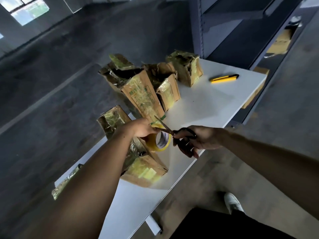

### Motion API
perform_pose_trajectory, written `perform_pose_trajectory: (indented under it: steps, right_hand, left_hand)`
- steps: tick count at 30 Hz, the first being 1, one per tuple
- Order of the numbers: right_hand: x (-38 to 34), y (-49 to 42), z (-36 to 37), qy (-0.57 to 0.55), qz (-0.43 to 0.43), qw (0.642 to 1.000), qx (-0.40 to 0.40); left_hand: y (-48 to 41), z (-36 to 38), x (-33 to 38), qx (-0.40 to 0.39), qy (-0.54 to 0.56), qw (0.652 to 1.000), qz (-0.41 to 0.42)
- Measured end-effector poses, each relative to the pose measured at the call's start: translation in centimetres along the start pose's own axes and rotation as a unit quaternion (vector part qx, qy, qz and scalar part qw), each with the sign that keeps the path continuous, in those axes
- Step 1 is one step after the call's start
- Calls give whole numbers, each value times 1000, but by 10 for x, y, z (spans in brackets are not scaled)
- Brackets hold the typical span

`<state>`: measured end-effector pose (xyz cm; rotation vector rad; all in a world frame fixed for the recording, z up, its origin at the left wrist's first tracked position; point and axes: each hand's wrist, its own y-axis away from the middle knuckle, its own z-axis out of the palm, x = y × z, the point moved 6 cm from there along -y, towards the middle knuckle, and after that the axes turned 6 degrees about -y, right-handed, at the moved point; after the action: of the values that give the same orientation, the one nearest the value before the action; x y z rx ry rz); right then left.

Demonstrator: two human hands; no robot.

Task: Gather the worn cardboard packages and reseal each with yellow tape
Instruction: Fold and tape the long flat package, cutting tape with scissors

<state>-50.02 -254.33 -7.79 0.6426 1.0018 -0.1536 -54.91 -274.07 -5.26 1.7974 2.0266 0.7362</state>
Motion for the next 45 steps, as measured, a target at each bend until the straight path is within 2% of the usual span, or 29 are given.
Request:
perform_pose_trajectory:
  steps: [5, 10, 17, 26, 36, 39, 41, 45]
  right_hand:
    - [6, 14, 5, 22, 33, 999, -5]
    - [19, 14, 13, 61, 88, 994, -17]
    - [34, -11, 27, 87, 135, 987, 23]
    - [42, -39, 31, 85, 132, 986, 62]
    - [46, -50, 36, 22, 81, 996, 38]
    - [54, -58, 30, 90, 89, 990, 55]
    - [60, -61, 29, 160, 100, 979, 79]
    - [69, -58, 17, 172, 146, 966, 125]
  left_hand:
    - [-5, 3, -4, -15, 7, 1000, 22]
    - [9, -1, 4, 3, 19, 1000, 24]
    - [16, 3, 12, 25, 37, 998, 48]
    - [18, 5, 15, 57, 19, 995, 78]
    - [12, 8, 13, 82, -17, 991, 102]
    - [12, 10, 11, 90, -17, 990, 108]
    - [12, 6, 12, 121, 36, 985, 115]
    - [14, -1, 9, 174, 86, 975, 108]
